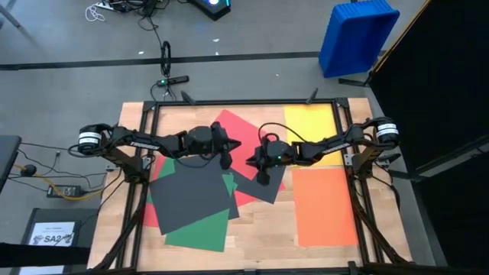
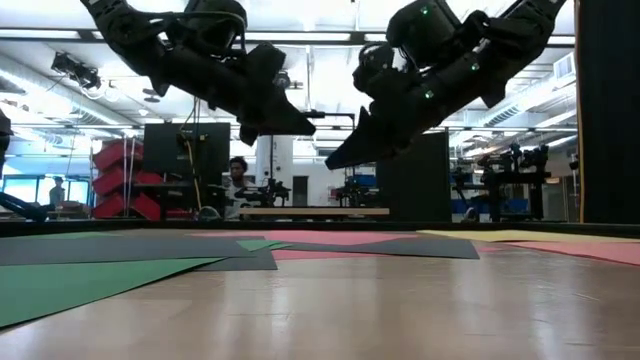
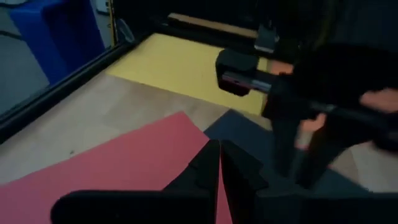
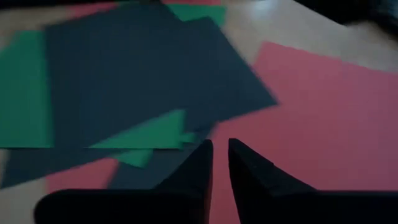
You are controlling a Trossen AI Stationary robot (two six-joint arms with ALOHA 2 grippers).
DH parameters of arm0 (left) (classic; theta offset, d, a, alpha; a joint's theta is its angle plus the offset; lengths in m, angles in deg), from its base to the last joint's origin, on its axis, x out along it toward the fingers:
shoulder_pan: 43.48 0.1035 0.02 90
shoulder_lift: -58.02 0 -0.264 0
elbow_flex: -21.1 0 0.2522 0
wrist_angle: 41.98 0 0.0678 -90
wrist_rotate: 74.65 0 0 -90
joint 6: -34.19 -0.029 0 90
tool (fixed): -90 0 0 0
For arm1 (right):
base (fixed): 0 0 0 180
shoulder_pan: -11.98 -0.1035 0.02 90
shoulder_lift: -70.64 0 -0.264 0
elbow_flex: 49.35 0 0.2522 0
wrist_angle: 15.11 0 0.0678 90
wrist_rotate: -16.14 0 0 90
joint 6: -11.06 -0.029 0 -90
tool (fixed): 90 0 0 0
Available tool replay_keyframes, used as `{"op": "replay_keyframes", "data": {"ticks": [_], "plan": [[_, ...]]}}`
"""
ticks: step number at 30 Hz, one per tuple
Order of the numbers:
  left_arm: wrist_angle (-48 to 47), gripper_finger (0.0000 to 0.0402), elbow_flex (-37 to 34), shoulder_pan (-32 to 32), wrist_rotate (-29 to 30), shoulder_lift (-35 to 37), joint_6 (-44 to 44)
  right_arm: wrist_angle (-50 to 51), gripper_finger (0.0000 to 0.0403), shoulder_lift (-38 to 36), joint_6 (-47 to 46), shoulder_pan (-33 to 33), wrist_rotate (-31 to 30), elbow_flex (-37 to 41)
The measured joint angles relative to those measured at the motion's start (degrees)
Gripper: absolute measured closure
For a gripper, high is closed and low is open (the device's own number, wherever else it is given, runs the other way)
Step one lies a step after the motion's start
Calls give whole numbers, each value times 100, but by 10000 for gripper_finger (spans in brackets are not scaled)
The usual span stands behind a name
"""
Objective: Organize paper
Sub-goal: Move the pink colored paper to the top center of the table
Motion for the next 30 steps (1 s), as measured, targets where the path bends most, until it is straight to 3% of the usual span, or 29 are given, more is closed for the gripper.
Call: {"op": "replay_keyframes", "data": {"ticks": [3,9,11,15,18,23,30], "plan": [[67,402,0,-92,-3,2,287,677,356,-39,101,103,-235,-133],[-554,402,48,-176,157,17,174,3287,348,-93,182,437,-440,-1061],[-1655,402,379,-108,160,66,170,3876,352,-93,253,501,-441,-1324],[-4837,402,1438,-69,417,84,160,4684,367,-131,635,550,-508,-1826],[-6245,402,2037,-83,736,101,211,5347,383,-163,694,606,-519,-2059],[-6437,402,2321,-243,754,144,526,6026,399,-163,545,710,-528,-1959],[-6462,402,1838,-530,628,138,1305,6090,402,-161,225,906,-550,-1638]]}}
